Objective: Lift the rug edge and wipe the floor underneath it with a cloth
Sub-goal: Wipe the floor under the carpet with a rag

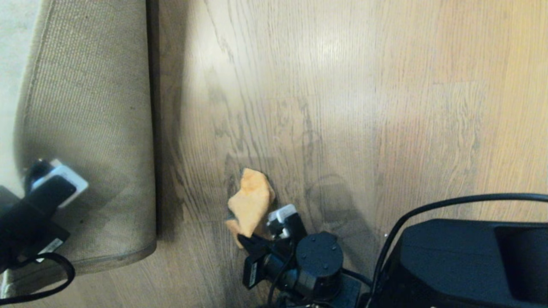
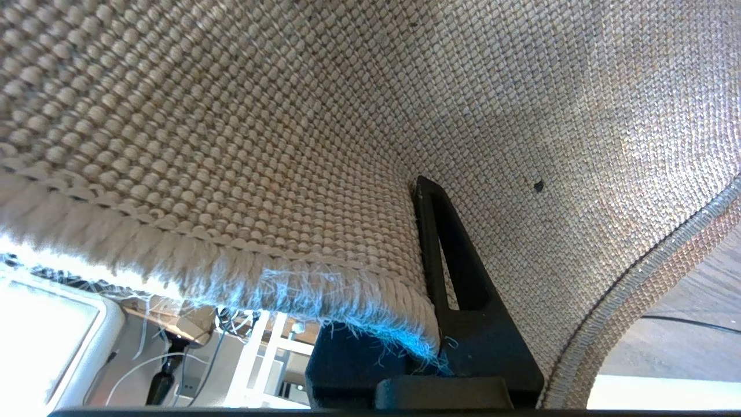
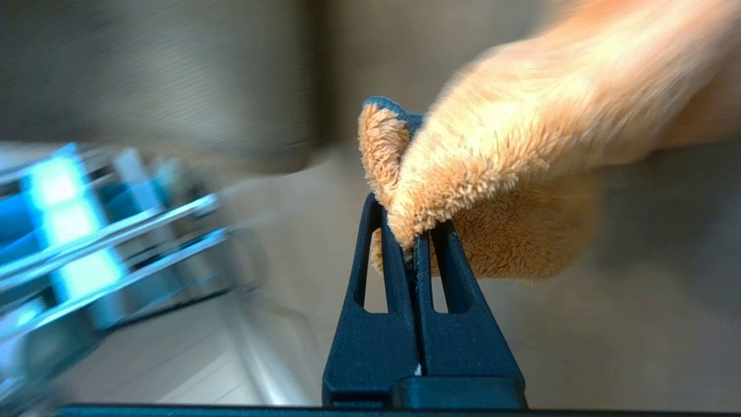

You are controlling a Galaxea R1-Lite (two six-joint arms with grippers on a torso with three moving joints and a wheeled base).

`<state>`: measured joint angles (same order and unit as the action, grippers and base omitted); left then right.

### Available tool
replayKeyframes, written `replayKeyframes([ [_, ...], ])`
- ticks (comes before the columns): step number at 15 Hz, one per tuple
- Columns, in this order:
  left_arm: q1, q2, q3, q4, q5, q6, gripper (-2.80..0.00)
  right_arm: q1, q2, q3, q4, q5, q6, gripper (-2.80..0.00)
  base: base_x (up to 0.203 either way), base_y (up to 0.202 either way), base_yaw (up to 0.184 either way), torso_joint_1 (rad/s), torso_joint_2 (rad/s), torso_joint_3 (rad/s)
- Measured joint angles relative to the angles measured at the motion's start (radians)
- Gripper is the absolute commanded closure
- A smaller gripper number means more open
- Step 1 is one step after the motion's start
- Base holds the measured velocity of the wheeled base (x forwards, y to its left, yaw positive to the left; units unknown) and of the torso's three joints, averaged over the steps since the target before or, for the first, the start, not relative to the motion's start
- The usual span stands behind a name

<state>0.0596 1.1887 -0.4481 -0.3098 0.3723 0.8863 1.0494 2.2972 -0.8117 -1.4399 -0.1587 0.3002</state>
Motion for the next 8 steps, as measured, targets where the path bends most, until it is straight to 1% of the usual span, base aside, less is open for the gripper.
replayKeyframes([
  [2,0.0,0.0,0.007,-0.001,0.0,0.0,0.0,0.078,0.039,-0.084,0.03,0.0,0.0,0.0,0.0,0.0,0.0,0.0,0.0,0.0],
  [4,0.0,0.0,0.013,-0.003,0.001,0.0,0.0,0.12,0.092,-0.169,0.045,-0.001,0.0,0.0,0.0,0.0,0.0,0.0,0.0,0.0],
  [8,0.002,0.0,0.02,-0.007,0.002,0.0,0.0,0.145,0.207,-0.331,0.058,-0.007,0.0,0.0,0.0,0.0,0.0,0.0,0.0,0.0],
])
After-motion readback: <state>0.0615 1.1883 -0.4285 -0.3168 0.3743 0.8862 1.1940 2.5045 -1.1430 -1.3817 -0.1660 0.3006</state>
